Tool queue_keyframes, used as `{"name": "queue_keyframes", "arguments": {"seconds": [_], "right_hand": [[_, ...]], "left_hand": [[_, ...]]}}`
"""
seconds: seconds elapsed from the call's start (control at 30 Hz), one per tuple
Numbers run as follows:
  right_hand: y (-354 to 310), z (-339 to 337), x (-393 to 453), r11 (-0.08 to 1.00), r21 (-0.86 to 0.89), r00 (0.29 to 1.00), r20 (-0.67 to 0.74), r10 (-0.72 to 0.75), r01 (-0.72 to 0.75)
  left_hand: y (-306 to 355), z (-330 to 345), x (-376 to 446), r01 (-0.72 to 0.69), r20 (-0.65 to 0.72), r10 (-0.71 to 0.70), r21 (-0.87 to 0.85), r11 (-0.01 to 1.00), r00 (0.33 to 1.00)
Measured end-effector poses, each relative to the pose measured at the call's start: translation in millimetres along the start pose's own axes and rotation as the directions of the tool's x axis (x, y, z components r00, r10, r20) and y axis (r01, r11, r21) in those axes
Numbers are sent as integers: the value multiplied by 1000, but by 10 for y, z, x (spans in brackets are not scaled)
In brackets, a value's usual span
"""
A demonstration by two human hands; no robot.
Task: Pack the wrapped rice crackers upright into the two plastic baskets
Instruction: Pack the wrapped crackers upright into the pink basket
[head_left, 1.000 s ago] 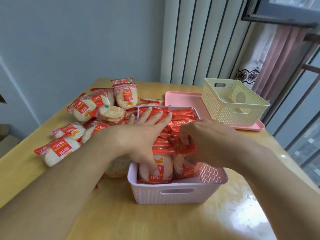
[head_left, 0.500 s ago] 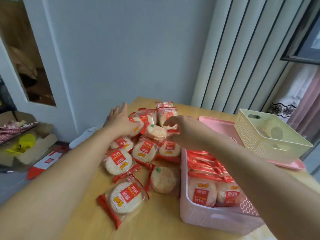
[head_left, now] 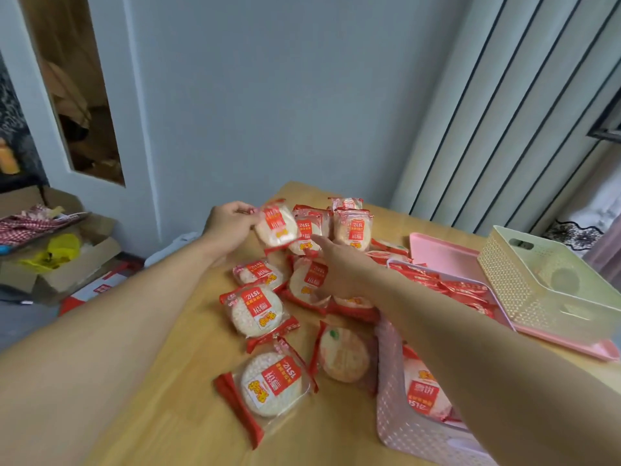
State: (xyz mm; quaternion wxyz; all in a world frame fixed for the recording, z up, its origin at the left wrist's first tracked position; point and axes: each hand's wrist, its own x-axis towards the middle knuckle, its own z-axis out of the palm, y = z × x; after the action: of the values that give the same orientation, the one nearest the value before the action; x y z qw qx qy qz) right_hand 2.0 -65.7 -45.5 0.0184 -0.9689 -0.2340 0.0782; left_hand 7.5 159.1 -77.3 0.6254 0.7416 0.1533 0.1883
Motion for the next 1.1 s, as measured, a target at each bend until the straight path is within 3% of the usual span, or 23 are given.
{"name": "queue_keyframes", "arguments": {"seconds": [0.1,0.17,0.27,0.37,0.47,0.53,0.6,0.8,0.9,1.1], "right_hand": [[20,-39,-41,1000,-7,996,-84,-23,23],[44,-103,-71,995,95,990,-141,-10,24],[60,-226,-89,978,204,987,-163,-3,36],[22,-354,-146,928,373,977,-200,80,0],[-41,-386,-245,818,567,995,49,86,-99],[-93,-298,-271,929,352,986,154,65,-117],[-130,-195,-274,983,152,986,147,76,-99],[-165,-185,-283,993,37,973,204,105,-115],[-179,-161,-310,988,109,984,154,93,-110],[-206,-208,-369,884,438,986,33,162,-160]], "left_hand": [[145,-293,18,93,101,-84,-86,992,991],[162,-413,-23,133,244,-143,58,989,959],[85,-471,-111,73,416,-209,320,945,885],[26,-445,-183,96,482,-276,364,927,831],[-6,-410,-254,115,535,-307,361,925,788],[-21,-407,-294,126,565,-341,384,914,751],[-2,-387,-335,100,592,-360,425,900,721],[41,-397,-388,47,628,-456,556,830,631],[59,-357,-502,51,644,-380,468,882,664],[15,-414,-569,163,571,-317,305,938,757]]}}
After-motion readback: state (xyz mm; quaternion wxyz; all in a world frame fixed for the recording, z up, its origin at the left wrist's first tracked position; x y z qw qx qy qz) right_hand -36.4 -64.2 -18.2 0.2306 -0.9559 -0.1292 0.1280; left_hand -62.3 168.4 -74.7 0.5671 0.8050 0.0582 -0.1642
